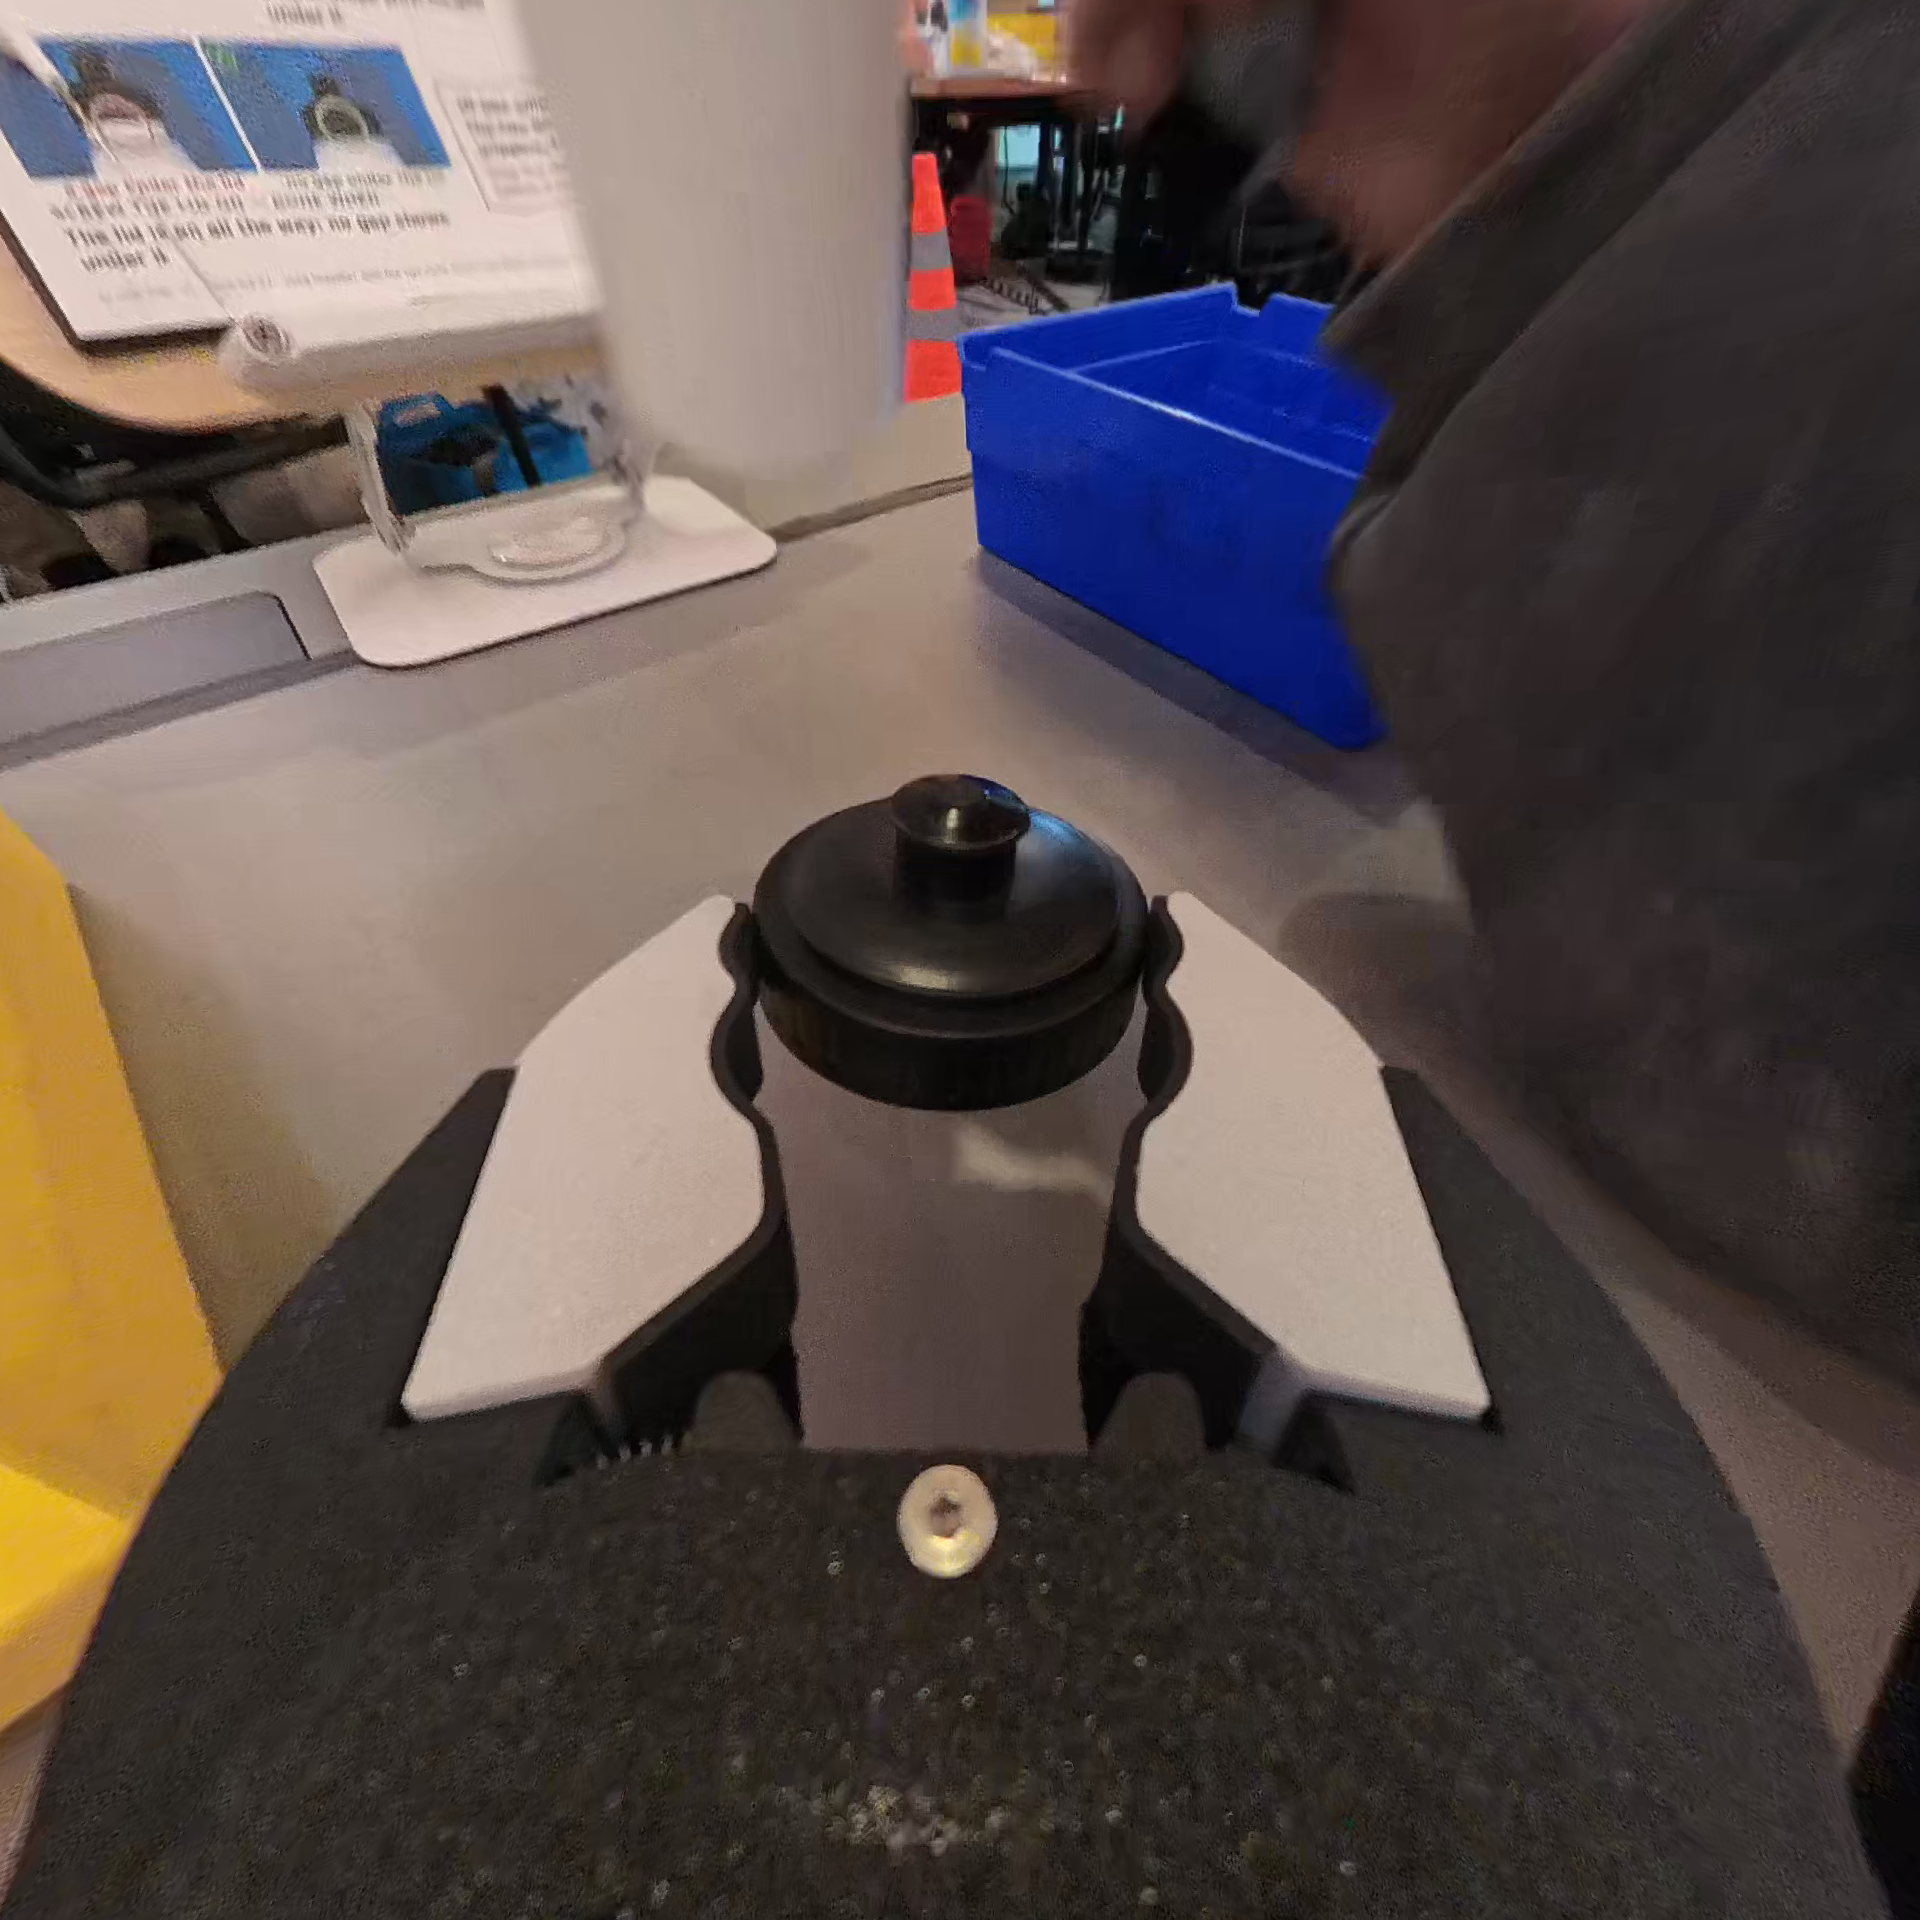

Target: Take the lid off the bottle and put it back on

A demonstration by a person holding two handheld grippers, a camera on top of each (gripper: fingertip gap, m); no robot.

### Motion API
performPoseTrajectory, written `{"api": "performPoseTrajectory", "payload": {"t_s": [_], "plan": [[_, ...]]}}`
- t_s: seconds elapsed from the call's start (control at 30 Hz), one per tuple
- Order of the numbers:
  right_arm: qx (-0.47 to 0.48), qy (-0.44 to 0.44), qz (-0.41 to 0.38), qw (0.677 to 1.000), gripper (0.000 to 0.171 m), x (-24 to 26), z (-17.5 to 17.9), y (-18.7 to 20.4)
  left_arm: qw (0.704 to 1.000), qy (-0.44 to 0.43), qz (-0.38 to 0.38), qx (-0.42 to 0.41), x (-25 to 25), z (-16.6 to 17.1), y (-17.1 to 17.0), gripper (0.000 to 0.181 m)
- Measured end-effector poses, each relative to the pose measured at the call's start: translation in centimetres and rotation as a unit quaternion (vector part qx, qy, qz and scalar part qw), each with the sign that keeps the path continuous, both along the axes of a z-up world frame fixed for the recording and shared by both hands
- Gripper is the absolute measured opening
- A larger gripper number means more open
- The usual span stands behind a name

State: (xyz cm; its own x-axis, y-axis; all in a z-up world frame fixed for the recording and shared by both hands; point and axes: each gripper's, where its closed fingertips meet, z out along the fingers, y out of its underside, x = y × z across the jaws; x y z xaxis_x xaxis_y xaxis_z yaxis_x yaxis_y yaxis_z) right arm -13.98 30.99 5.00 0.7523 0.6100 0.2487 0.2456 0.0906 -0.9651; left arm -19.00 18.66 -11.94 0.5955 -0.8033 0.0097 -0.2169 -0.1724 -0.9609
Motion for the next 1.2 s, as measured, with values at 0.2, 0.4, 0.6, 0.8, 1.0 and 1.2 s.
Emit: {"api": "performPoseTrajectory", "payload": {"t_s": [0.2, 0.4, 0.6, 0.8, 1.0, 1.2], "plan": [[-0.018, -0.095, -0.116, 0.988, 0.086, 9.9, 7.1, -3.2, 1.000, 0.001, 0.006, -0.007, -0.2, -0.1, 0.3, 0.070], [-0.285, -0.128, -0.234, 0.921, 0.087, 24.2, 2.6, -2.5, 1.000, 0.016, -0.009, 0.002, 0.7, -0.4, -0.5, 0.070], [-0.527, -0.201, -0.274, 0.779, 0.087, 32.0, -11.4, -2.7, 1.000, 0.015, -0.012, -0.005, 1.0, -0.4, -0.5, 0.070], [-0.623, -0.236, -0.262, 0.698, 0.087, 32.6, -20.9, -2.1, 1.000, 0.017, -0.018, -0.005, 0.9, -0.5, -0.8, 0.070], [-0.659, -0.221, -0.256, 0.672, 0.087, 32.7, -25.6, -1.8, 1.000, 0.021, -0.009, -0.012, 0.1, -0.8, -0.5, 0.070], [-0.622, -0.203, -0.255, 0.712, 0.094, 32.9, -25.5, -1.1, 1.000, 0.010, -0.009, -0.022, -0.2, -0.8, 0.0, 0.070]]}}
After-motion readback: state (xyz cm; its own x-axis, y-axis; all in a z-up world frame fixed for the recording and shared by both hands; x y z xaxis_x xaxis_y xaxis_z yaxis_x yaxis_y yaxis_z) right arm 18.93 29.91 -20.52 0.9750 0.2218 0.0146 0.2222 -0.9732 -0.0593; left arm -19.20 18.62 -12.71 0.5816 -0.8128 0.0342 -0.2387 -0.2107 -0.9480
